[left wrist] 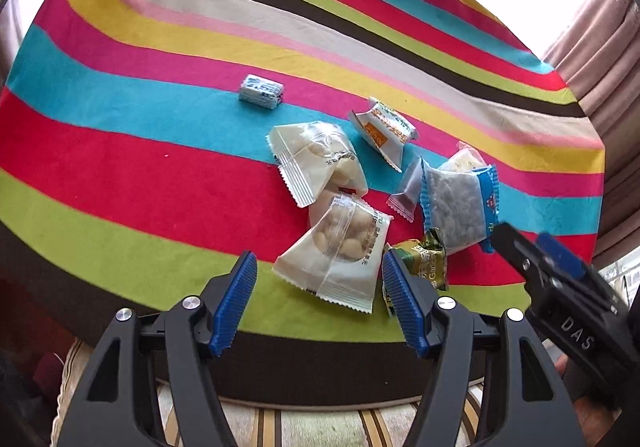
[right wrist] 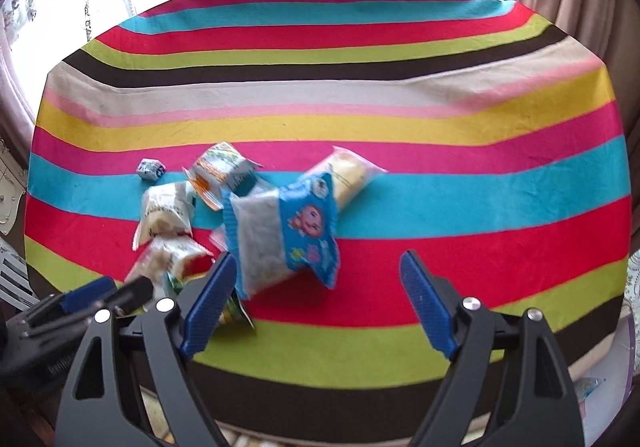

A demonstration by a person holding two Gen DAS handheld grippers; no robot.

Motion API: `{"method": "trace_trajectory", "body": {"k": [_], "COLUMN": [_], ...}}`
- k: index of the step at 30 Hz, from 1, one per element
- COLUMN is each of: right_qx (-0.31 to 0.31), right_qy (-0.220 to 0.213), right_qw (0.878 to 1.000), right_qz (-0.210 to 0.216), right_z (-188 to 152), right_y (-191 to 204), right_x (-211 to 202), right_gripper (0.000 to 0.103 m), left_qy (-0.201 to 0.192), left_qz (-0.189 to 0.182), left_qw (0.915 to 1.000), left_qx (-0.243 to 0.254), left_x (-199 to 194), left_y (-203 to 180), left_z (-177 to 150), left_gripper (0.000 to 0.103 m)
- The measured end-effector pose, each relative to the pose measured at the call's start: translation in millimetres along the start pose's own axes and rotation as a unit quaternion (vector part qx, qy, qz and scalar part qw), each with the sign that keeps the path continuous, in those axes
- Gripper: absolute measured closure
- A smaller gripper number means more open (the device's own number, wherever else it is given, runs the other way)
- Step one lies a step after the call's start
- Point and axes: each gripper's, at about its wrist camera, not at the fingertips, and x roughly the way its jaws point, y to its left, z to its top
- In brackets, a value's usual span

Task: Organize snacks
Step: 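Grasp the blue cartoon-printed bag with the right tool while the left grasps the white cookie packet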

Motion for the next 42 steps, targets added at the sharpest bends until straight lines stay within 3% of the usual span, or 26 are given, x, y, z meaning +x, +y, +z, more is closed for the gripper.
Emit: {"method": "trace_trajectory", "body": {"k": [6, 12, 15, 19, 23, 25, 31, 32, 33, 34, 42], "right_qx": [-0.032, -0.035, -0.032, -0.038, -0.041, -0.048, -0.065, -0.063, -0.063, -0.062, -0.032], "right_qy": [0.013, 0.028, 0.038, 0.039, 0.036, 0.034, 0.037, 0.044, 0.047, 0.048, 0.019], "right_qw": [0.999, 0.999, 0.999, 0.998, 0.998, 0.998, 0.997, 0.997, 0.997, 0.997, 0.999], "right_qz": [-0.007, -0.021, -0.013, -0.022, -0.019, -0.023, -0.026, -0.022, -0.014, -0.006, -0.008], "right_z": [10.0, 10.5, 7.7, 1.9, 2.4, 2.6, 10.2, 9.9, 9.3, 8.9, 1.6], "right_y": [22.6, 14.7, 8.1, 8.8, 7.4, 6.8, 13.0, 12.4, 12.4, 12.4, -1.7], "right_x": [29.2, 47.6, 50.2, 48.4, 47.1, 46.9, 55.7, 59.9, 61.6, 61.7, 32.3], "right_gripper": [0.018, 0.018, 0.037, 0.039, 0.038, 0.025, 0.025, 0.026, 0.042, 0.045, 0.049], "left_qy": [0.016, 0.024, 0.022, 0.02, 0.005, -0.004, -0.032, -0.036, -0.038, -0.038, -0.05], "left_qz": [0.002, 0.033, 0.05, 0.055, 0.054, 0.053, 0.052, 0.054, 0.054, 0.053, 0.052], "left_qw": [0.9995, 0.997, 0.9946, 0.9937, 0.9952, 0.9962, 0.9975, 0.9974, 0.9975, 0.9977, 0.9974], "left_qx": [0.026, 0.066, 0.089, 0.096, 0.082, 0.068, 0.037, 0.031, 0.024, 0.019, 0.002], "left_x": [10.3, 22.0, 26.5, 27.7, 17.7, 12.0, -5.9, -7.9, -8.7, -8.6, -15.9], "left_y": [-7.5, -22.6, -31.6, -36.0, -31.0, -25.3, -12.0, -10.2, -8.1, -7.4, -7.7], "left_z": [-0.4, 2.2, 4.8, 7.1, 3.6, 3.0, 1.3, 1.5, 2.2, 2.9, 0.1], "left_gripper": [0.041, 0.042, 0.043, 0.048, 0.049, 0.049, 0.049, 0.049, 0.049, 0.049, 0.049]}}
